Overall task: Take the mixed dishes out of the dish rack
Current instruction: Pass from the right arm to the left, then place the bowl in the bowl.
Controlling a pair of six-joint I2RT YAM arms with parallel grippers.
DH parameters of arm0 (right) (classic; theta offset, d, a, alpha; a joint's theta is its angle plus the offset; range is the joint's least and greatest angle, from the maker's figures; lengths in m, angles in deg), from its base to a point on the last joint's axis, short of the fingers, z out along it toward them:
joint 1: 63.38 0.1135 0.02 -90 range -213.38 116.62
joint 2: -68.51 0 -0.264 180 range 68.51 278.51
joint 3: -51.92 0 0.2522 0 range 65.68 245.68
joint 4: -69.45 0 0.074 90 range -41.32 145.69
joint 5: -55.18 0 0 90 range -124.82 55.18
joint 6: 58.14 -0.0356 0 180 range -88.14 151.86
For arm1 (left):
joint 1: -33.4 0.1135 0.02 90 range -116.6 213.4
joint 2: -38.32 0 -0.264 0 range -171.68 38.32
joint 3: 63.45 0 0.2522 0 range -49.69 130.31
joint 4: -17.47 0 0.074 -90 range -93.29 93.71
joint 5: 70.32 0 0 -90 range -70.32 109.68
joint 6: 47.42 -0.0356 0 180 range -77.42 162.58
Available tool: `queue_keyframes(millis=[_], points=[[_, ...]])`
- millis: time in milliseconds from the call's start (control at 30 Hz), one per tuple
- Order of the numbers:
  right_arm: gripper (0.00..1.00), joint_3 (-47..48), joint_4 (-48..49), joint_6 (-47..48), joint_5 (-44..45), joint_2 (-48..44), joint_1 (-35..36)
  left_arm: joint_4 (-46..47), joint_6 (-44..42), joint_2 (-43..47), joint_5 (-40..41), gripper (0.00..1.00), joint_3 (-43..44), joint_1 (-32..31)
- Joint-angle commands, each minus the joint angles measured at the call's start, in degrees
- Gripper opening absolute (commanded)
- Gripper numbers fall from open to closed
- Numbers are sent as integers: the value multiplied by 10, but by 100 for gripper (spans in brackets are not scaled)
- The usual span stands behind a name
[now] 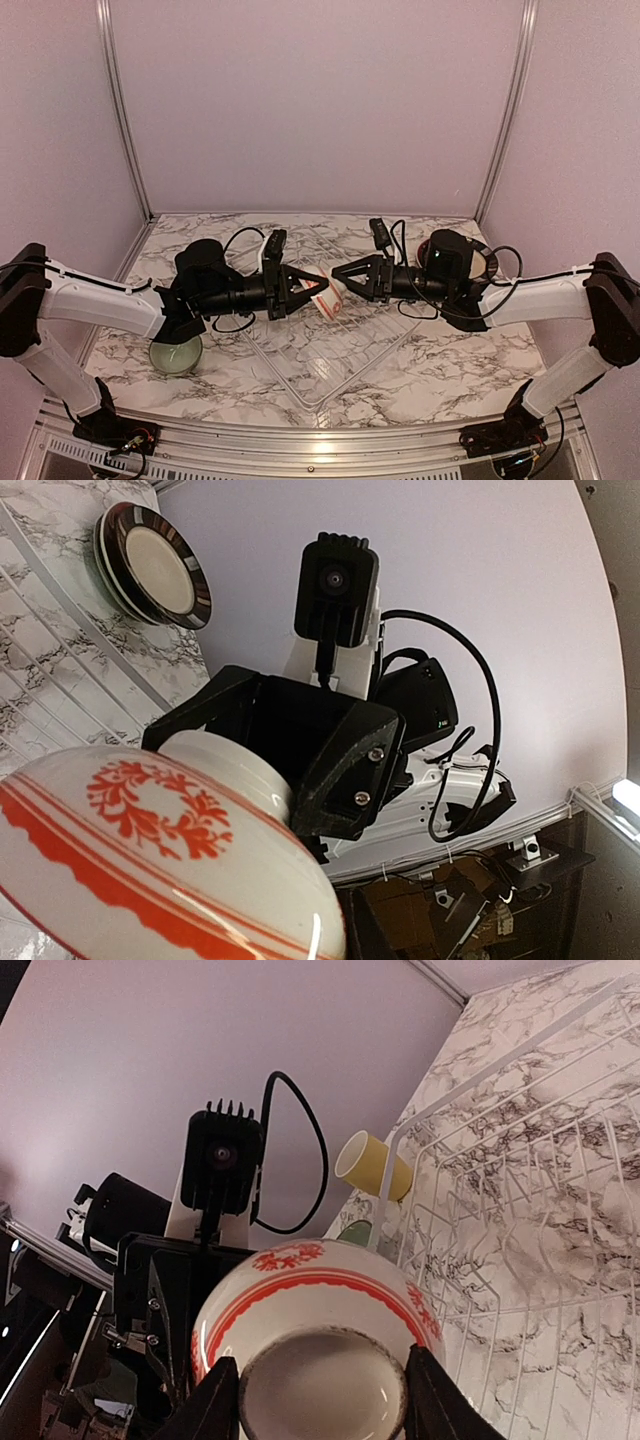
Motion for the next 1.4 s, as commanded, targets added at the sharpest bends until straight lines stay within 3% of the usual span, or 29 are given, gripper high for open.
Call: queue_keyframes(millis=[0,233,500,600,833,967,1200,1367], points=[[27,4,39,-3,-9,1,0,7,-11,-1,-5,7,0,-2],[36,3,33,1,-9,-2,0,-87,-64,30,1,1,17,0],[72,7,17,15,-5,-7,-1,-298,-187,107,56,0,73,7],[79,13,-3,27,-1,-11,-1,-378,-233,139,87,0,92,10],[80,21,-44,51,16,-17,-1,-604,-316,213,195,0,137,17],[80,24,-49,54,17,-10,-1,-756,-349,261,327,0,167,17],[80,38,-49,54,11,13,-1,-993,-315,300,481,0,166,17],[80,46,-50,55,5,27,-1,-1079,-276,289,482,0,132,17]])
